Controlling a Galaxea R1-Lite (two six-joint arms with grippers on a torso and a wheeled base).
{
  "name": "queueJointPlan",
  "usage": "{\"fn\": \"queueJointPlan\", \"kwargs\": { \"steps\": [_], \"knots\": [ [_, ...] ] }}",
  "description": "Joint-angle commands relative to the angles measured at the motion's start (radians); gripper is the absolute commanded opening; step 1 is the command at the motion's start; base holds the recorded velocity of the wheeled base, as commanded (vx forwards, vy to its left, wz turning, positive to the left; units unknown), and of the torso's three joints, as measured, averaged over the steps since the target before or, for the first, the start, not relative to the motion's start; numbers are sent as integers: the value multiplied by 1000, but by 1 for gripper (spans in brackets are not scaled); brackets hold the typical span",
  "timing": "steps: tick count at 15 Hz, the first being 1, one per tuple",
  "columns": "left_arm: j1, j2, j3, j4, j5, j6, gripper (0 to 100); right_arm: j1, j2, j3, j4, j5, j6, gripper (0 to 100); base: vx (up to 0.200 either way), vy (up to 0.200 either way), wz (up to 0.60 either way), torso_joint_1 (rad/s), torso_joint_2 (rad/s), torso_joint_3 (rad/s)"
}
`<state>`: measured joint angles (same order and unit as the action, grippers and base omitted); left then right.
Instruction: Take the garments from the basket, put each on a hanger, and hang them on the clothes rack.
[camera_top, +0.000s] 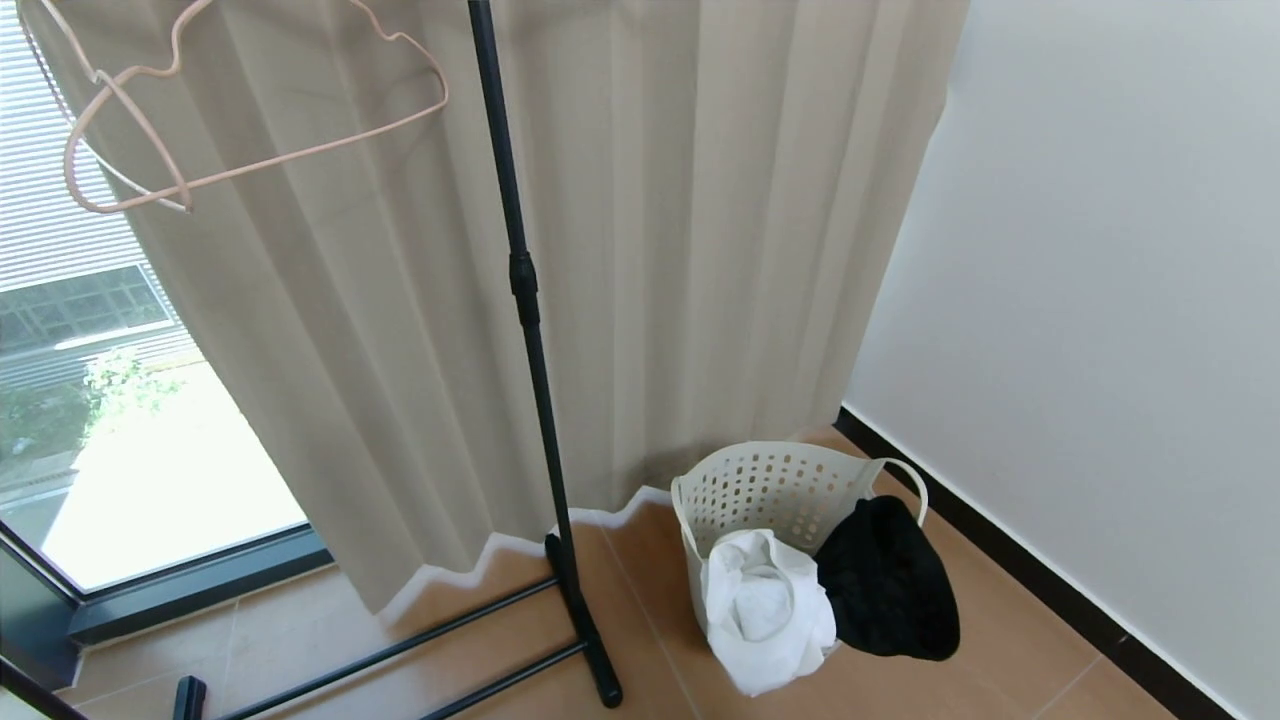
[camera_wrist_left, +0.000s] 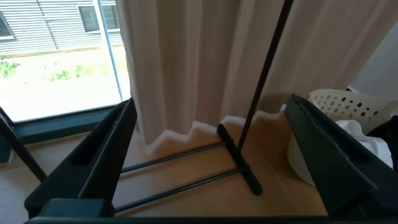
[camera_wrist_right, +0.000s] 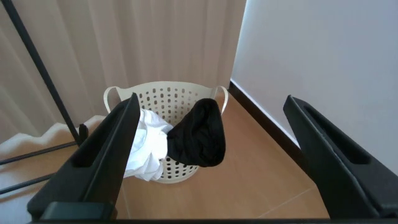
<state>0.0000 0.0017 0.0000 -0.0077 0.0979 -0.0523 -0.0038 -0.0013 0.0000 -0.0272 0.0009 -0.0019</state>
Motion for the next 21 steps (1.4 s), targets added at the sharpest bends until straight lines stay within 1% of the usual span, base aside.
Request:
{"fn": "queueJointPlan", "kwargs": {
  "steps": [1,7,21],
  "knots": [
    [0,0,0,0,0,-1,100,1,1,0,0,1,-1,100,0,0,0,0,0,0],
    [0,0,0,0,2,-3,100,1,1,0,0,1,0,100,0,0,0,2,1,-14],
    [0,0,0,0,6,-21,100,1,1,0,0,1,0,100,0,0,0,2,1,-187]
  ]
}}
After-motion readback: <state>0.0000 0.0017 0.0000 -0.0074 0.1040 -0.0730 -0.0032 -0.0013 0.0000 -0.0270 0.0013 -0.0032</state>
